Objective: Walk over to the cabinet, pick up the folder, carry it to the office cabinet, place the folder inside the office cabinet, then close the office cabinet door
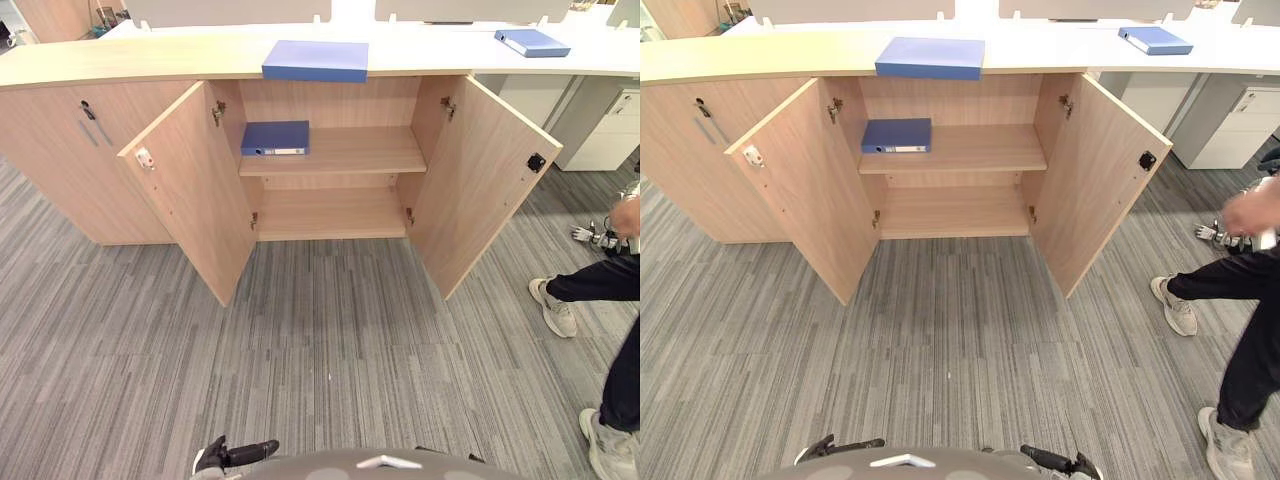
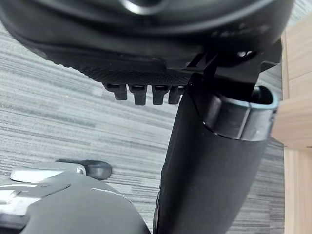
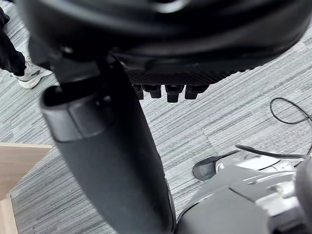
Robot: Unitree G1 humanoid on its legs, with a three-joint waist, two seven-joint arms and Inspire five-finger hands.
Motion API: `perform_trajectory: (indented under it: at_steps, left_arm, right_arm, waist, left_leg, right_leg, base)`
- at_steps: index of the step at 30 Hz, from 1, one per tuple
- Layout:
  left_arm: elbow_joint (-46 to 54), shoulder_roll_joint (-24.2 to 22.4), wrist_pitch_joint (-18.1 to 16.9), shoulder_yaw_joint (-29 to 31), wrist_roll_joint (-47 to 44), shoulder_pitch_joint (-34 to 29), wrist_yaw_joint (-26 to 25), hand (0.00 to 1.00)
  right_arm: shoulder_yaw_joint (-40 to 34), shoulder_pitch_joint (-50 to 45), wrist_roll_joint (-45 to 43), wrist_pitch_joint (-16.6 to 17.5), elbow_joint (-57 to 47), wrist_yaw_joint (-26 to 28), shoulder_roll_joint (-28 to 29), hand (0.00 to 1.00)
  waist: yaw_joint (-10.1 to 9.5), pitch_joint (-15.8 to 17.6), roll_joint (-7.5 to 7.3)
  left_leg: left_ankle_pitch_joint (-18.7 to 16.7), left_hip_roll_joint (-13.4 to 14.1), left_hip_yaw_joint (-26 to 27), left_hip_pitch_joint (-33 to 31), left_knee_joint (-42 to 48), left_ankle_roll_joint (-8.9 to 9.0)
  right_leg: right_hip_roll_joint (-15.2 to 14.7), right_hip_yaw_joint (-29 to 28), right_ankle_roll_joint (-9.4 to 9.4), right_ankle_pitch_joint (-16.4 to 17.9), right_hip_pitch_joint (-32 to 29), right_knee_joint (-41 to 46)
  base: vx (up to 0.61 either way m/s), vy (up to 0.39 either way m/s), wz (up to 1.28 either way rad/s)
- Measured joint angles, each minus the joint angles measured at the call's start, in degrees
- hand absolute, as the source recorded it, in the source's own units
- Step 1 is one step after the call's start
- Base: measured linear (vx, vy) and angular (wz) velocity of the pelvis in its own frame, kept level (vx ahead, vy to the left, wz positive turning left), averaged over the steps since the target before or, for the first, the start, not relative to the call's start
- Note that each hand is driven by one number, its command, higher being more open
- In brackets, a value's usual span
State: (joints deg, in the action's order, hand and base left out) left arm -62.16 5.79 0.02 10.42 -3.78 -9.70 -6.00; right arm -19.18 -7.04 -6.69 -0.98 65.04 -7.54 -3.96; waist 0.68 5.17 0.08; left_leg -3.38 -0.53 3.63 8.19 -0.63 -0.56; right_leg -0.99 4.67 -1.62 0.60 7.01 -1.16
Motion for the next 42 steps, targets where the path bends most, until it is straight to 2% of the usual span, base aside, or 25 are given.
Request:
perform_trajectory:
  at_steps: [12, 26, 30, 34, 36, 38, 39, 40, 41, 42]
  left_arm:
    - [0.0, 0.0, -0.7, -0.6, 0.0, 0.0, 0.0, 1.0]
    - [0.1, 0.5, -0.8, -1.3, 0.0, 0.2, 0.1, 1.0]
    - [0.2, 0.5, -0.8, -1.4, 0.0, 0.3, 0.1, 1.0]
    - [0.3, 0.7, -1.3, -2.3, 0.0, 0.6, 0.1, 1.0]
    - [0.9, 0.6, -1.3, -2.3, 0.0, 0.7, 0.1, 1.0]
    - [1.3, 0.6, -1.2, -2.4, 0.0, 1.0, 0.1, 1.0]
    - [1.3, 0.7, -1.2, -2.5, 0.1, 1.1, 0.1, 1.0]
    - [1.3, 0.7, -1.2, -2.6, 0.1, 1.3, 0.1, 1.0]
    - [1.2, 0.7, -1.2, -3.0, 0.1, 1.7, 0.1, 1.0]
    - [1.3, 1.0, -1.2, -3.2, 0.1, 2.3, 0.2, 1.0]
  right_arm:
    - [0.1, 1.6, 0.9, 0.0, -0.1, 0.0, 0.0, 1.0]
    - [0.2, 1.8, 1.1, 0.0, -0.1, 0.1, 0.3, 1.0]
    - [0.3, 1.8, 1.1, 0.0, -0.2, 0.2, 0.3, 1.0]
    - [0.4, 2.1, 1.1, -0.1, -0.7, 0.4, 0.3, 1.0]
    - [0.4, 2.0, 1.1, -0.1, -0.7, 0.4, 0.3, 1.0]
    - [0.4, 2.3, 1.1, -0.1, -0.8, 0.4, 0.2, 1.0]
    - [0.4, 2.4, 1.1, -0.1, -0.9, 0.5, 0.2, 1.0]
    - [0.4, 2.5, 1.1, -0.1, -1.1, 0.6, 0.1, 1.0]
    - [0.4, 2.9, 1.1, 0.0, -1.8, 0.8, 0.1, 1.0]
    - [0.4, 3.1, 1.1, 0.1, -2.4, 0.9, 0.2, 1.0]
  waist:
    - [0.11, 1.0, -0.2]
    - [0.09, 1.4, -0.5]
    - [-0.08, 1.5, -0.74]
    - [-0.33, 1.4, -0.33]
    - [-0.5, 1.5, -0.25]
    - [-0.54, 1.8, -0.27]
    - [-0.56, 2.0, -0.14]
    - [-0.56, 2.2, -0.08]
    - [-0.53, 2.8, 0.2]
    - [-0.55, 3.8, -0.08]
  left_leg:
    - [1.3, -0.2, -0.1, 2.0, -2.3, -0.27]
    - [1.0, -0.2, 0.8, 2.7, -3.3, 0.16]
    - [0.2, -0.2, 1.7, 1.9, -2.5, 0.01]
    - [-2.7, 0.1, 3.4, -3.0, 2.1, -0.28]
    - [-4.6, 0.4, 4.0, -4.4, 4.9, -0.47]
    - [-7.9, 0.7, 4.8, -5.2, 9.1, -0.99]
    - [-9.4, 0.7, 5.3, -5.2, 10.8, -1.17]
    - [-10.0, 0.7, 5.4, -5.2, 11.3, -1.27]
    - [-10.5, 0.7, 5.5, -4.8, 12.2, -1.23]
    - [-10.6, 0.5, 5.6, -3.7, 12.3, -1.31]
  right_leg:
    - [-0.1, 0.5, -0.49, 0.4, 0.9, -0.1]
    - [-0.1, -0.3, -0.27, 0.2, 1.1, -0.9]
    - [-0.1, -1.0, -0.27, 0.2, 0.4, -0.9]
    - [-0.1, -2.4, -0.61, 0.6, -3.3, 0.0]
    - [0.0, -3.2, -0.96, 1.7, -4.5, 1.7]
    - [-0.1, -3.8, -1.59, 5.6, -6.6, 8.1]
    - [-0.5, -3.7, -3.02, 7.9, -8.2, 12.9]
    - [-0.7, -3.4, -3.84, 8.6, -9.2, 15.9]
    - [-1.2, -2.8, -5.37, 9.6, -12.1, 23.2]
    - [-2.0, -2.3, -5.66, 9.6, -15.6, 32.1]
  base:
    - [-0.03, -0.013, 0.01]
    - [0.0, -0.007, -0.03]
    - [-0.03, -0.01, -0.11]
    - [0.0, -0.006, -0.2]
    - [0.08, 0.001, -0.19]
    - [0.14, 0.027, -0.21]
    - [0.13, 0.044, -0.21]
    - [0.12, 0.074, -0.16]
    - [0.12, 0.107, -0.06]
    - [0.13, 0.117, 0.02]
